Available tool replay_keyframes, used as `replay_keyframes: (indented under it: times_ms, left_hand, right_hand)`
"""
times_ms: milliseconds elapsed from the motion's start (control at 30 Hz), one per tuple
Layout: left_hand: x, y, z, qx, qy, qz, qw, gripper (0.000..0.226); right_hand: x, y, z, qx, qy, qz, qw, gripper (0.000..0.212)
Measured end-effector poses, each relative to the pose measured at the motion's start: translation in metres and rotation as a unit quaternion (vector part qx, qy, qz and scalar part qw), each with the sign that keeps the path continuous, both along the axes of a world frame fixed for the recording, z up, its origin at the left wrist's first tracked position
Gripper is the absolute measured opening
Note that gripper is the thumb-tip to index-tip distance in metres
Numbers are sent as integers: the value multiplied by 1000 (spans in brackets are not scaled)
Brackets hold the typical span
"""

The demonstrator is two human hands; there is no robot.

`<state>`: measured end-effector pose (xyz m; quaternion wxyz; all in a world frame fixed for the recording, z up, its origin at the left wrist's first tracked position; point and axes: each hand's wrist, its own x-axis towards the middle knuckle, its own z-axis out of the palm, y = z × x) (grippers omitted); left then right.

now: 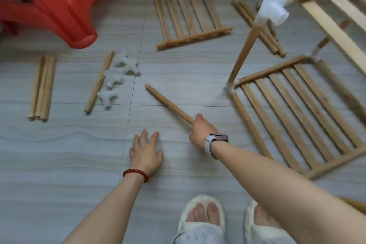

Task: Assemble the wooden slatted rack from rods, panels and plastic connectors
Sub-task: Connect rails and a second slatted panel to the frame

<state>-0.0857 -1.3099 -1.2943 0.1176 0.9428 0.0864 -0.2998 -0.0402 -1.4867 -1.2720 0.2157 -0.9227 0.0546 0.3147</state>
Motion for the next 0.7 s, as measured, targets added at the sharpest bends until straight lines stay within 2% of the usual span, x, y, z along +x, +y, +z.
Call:
replay_keyframes:
  times_ms: [67,167,267,367,467,567,633,700]
  left_hand:
    - [5,-6,19,-42,-38,40,998,52]
    - [15,-24,58,-116,-183,54,975,44]
    - [34,-50,108,-187,-304,1,934,39]
    - [61,-85,159,-211,-375,-82,899,42]
    - [90,-125,200,-168,-400,-197,879,57]
    - [120,-166,228,-105,-386,-304,865,71]
    - [134,-190,237,-69,-351,-359,862,69]
    - [141,-205,237,-55,-322,-372,869,57]
  right_hand:
    - [5,-16,30,-19,26,10,999,23]
    - [8,-47,89,-82,16,95,992,9]
    - [3,-84,152,-147,12,186,971,13]
    - [-16,-123,205,-188,-26,217,958,18]
    - [-44,-155,239,-227,-108,203,946,18]
    - [-66,-176,250,-296,-200,165,919,17]
    - [-77,-187,248,-320,-207,100,919,21]
    - [-83,-197,240,-309,-187,55,931,22]
